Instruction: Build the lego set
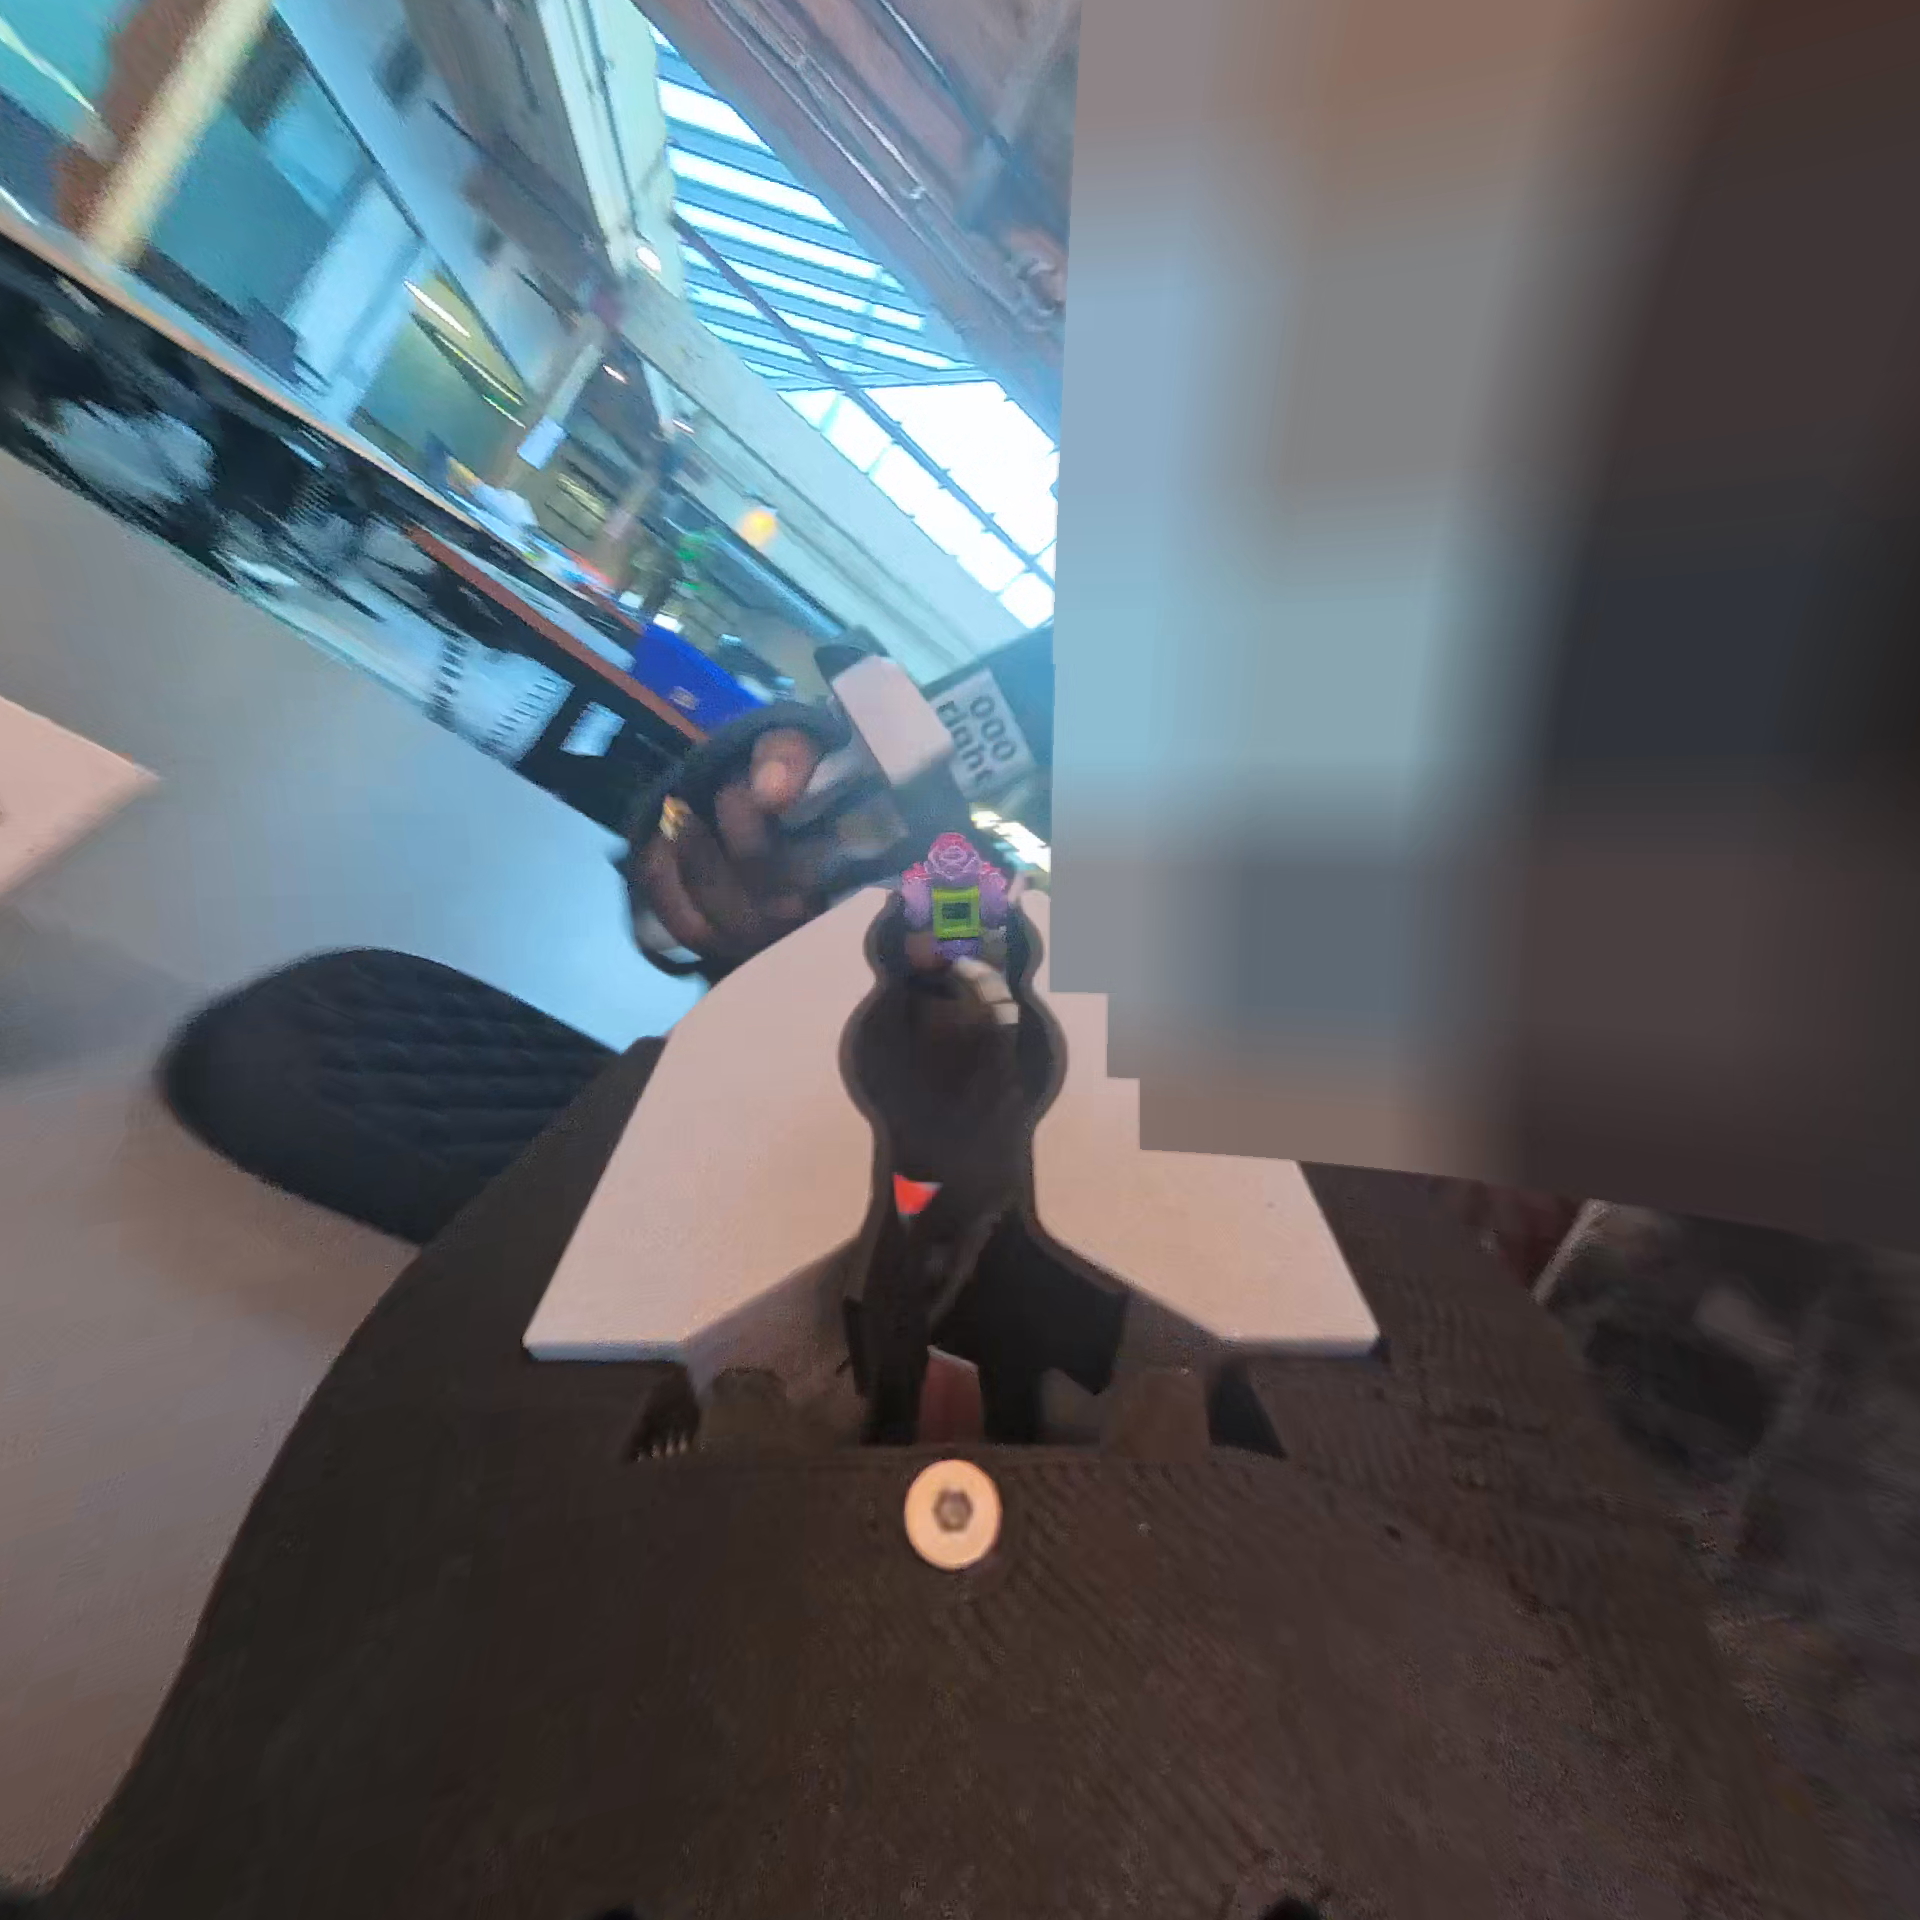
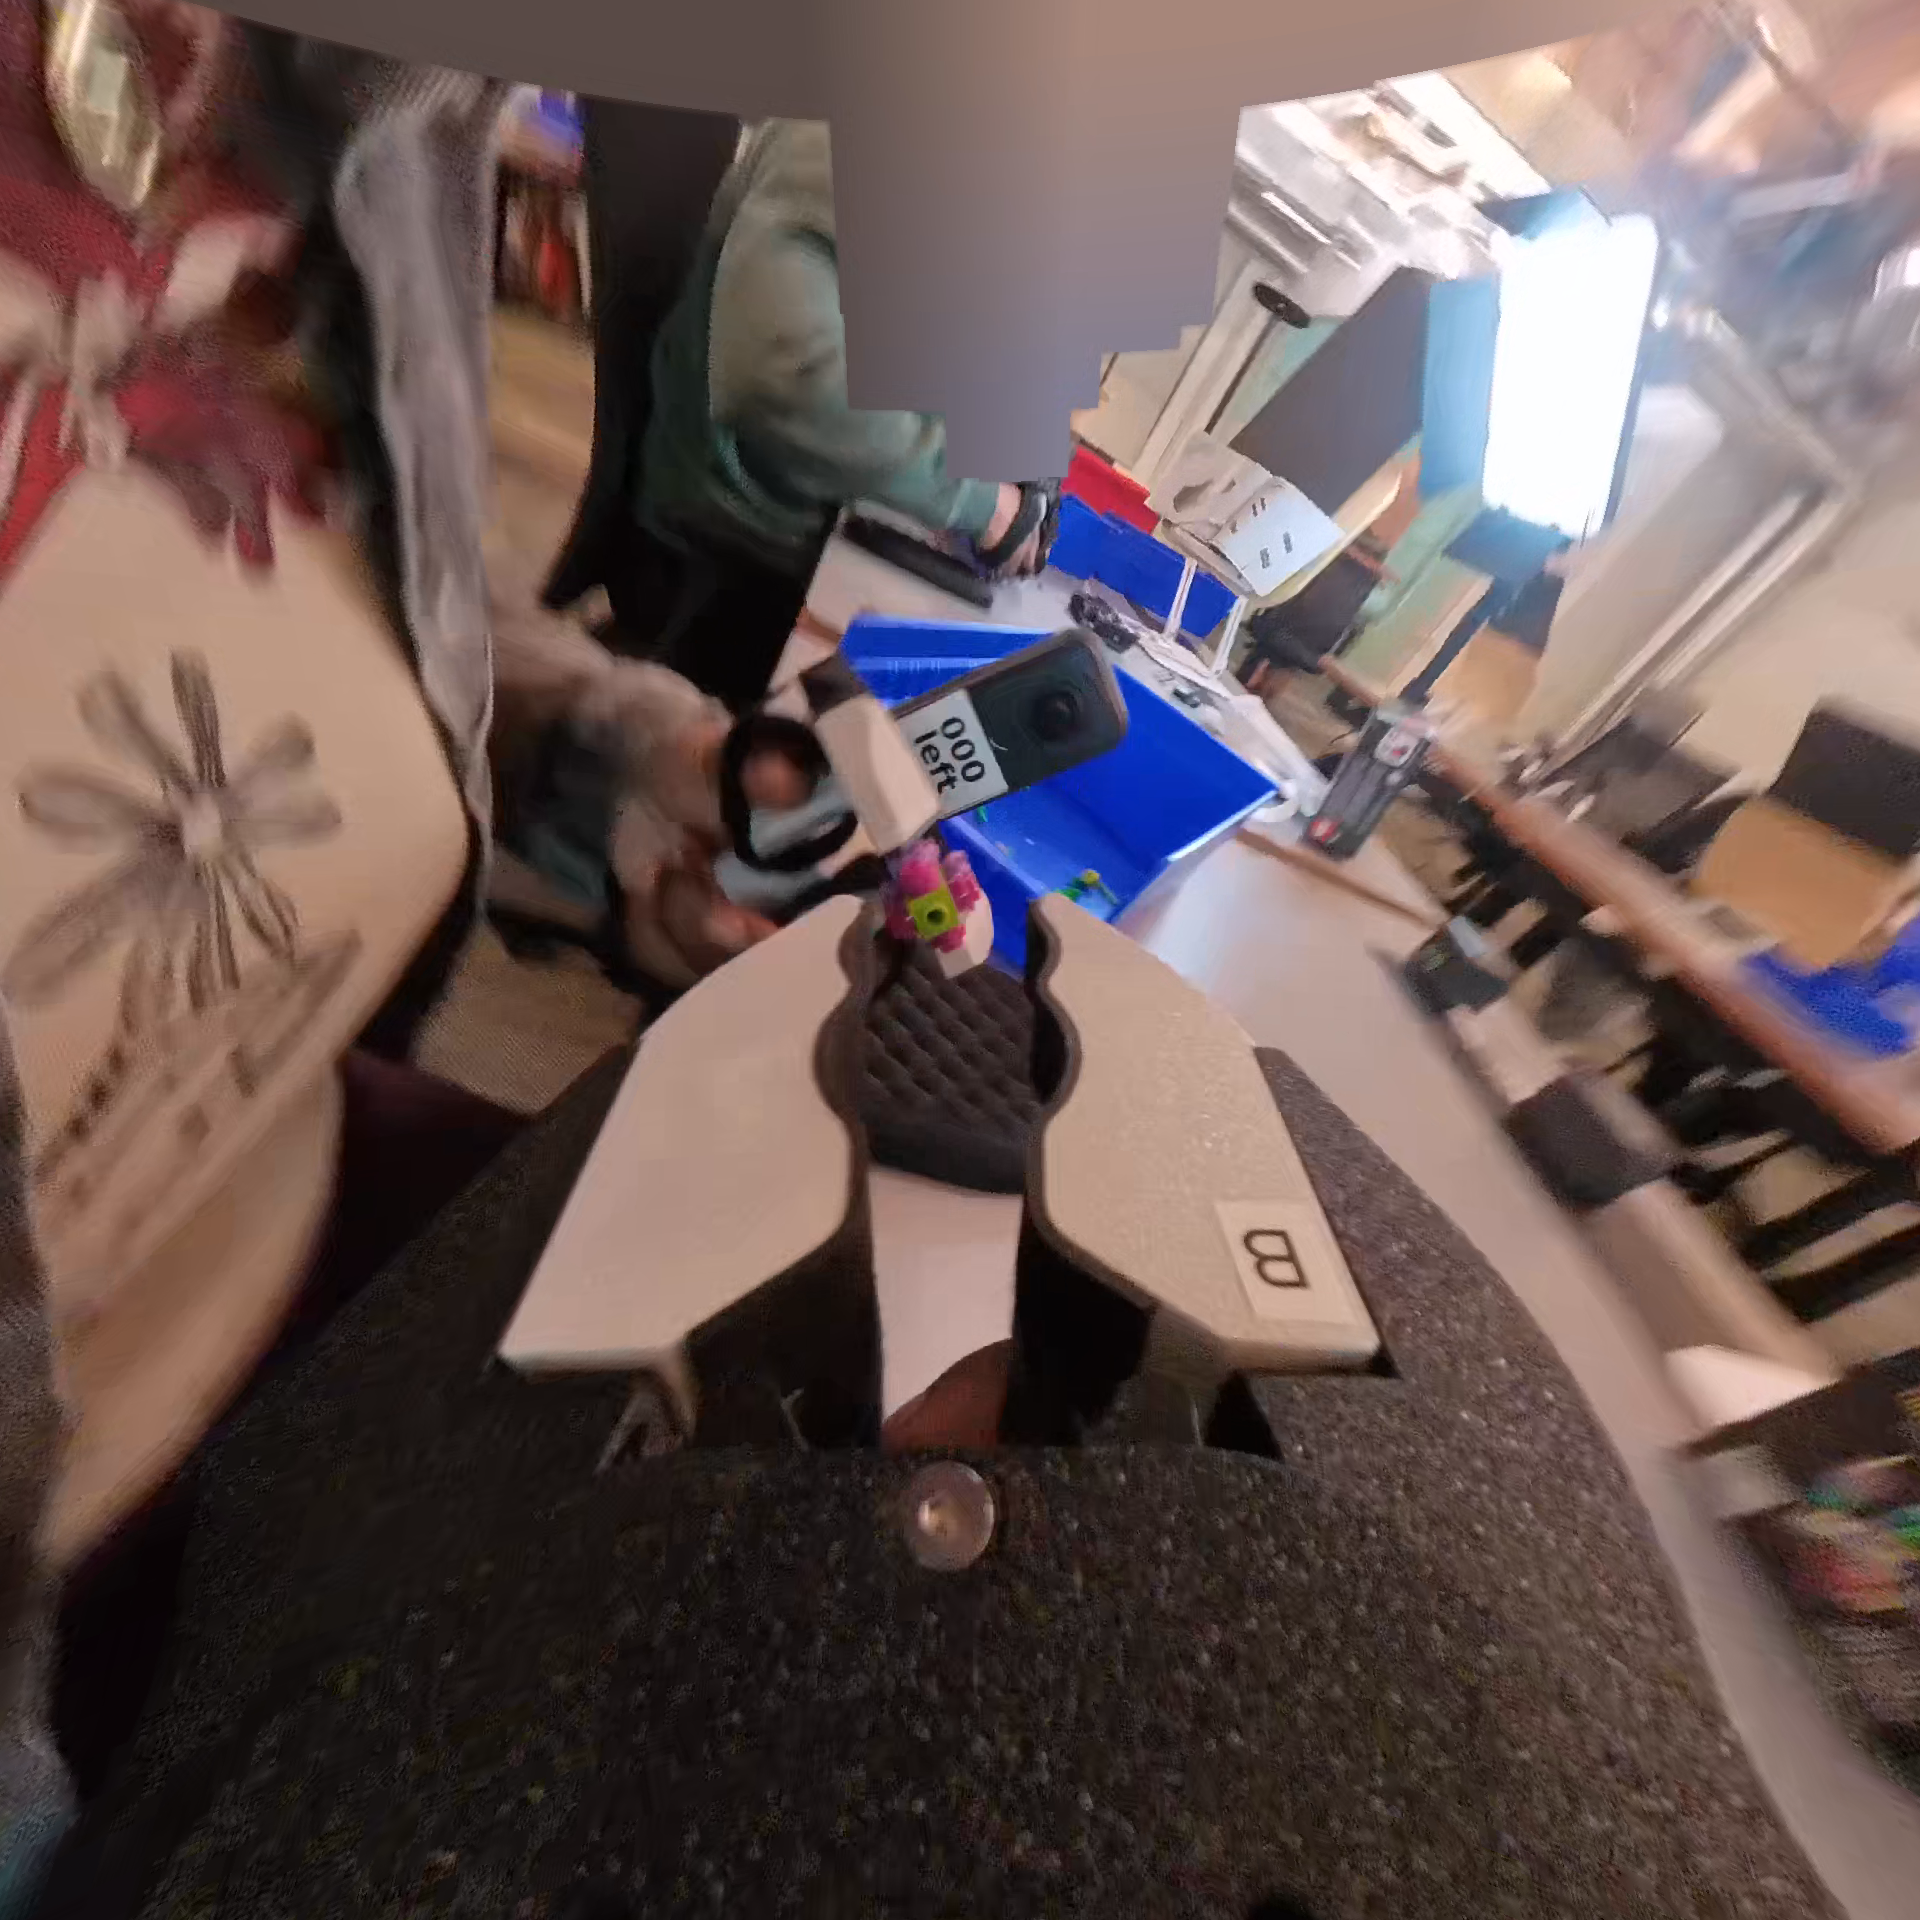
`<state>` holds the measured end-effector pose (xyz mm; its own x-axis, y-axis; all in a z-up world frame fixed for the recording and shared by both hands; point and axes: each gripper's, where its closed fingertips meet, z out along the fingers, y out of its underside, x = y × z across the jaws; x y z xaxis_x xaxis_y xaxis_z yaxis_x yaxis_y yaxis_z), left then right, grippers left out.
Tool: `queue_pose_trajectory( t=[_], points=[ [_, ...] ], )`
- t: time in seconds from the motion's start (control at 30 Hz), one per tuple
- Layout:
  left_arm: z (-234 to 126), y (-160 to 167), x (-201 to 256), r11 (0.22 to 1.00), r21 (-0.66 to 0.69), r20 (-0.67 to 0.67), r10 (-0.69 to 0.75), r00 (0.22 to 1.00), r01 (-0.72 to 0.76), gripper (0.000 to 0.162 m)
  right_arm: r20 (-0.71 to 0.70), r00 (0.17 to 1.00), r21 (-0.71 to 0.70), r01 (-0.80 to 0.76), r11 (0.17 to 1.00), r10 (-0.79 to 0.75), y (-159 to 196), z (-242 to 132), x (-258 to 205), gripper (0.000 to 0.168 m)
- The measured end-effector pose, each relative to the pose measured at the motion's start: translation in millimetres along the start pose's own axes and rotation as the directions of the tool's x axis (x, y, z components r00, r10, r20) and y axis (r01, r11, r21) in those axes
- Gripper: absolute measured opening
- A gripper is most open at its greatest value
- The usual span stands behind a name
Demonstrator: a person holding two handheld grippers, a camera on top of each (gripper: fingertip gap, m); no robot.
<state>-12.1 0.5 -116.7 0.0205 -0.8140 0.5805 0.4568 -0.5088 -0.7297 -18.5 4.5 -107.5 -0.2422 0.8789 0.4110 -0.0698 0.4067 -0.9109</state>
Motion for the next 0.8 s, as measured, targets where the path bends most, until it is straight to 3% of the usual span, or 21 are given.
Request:
queue_pose_trajectory(
  t=[0.03,0.13,0.23,0.57,0.8],
  points=[
    [-3,0,-2,0.995,-0.013,0.038,0.102,0.994,-0.101,0.017,0.006,0.987,0.050,-0.163,0.985,0.163,-2,-1,4,0.032],
    [-7,1,0,0.938,-0.063,0.096,0.345,0.934,-0.340,0.018,0.137,0.788,0.103,-0.615,0.782,0.601,0,0,4,0.034],
    [-8,6,-1,0.885,-0.123,0.128,0.463,0.877,-0.449,0.018,0.186,0.677,0.094,-0.734,0.673,0.712,5,4,-6,0.033],
    [-8,9,3,0.866,-0.116,0.100,0.498,0.861,-0.487,0.018,0.142,0.750,0.083,-0.659,0.747,0.646,10,14,-16,0.017],
    [-9,14,4,0.833,-0.175,0.090,0.544,0.834,-0.524,0.018,0.129,0.787,0.072,-0.614,0.786,0.603,10,15,-21,0.017]
  ],
)
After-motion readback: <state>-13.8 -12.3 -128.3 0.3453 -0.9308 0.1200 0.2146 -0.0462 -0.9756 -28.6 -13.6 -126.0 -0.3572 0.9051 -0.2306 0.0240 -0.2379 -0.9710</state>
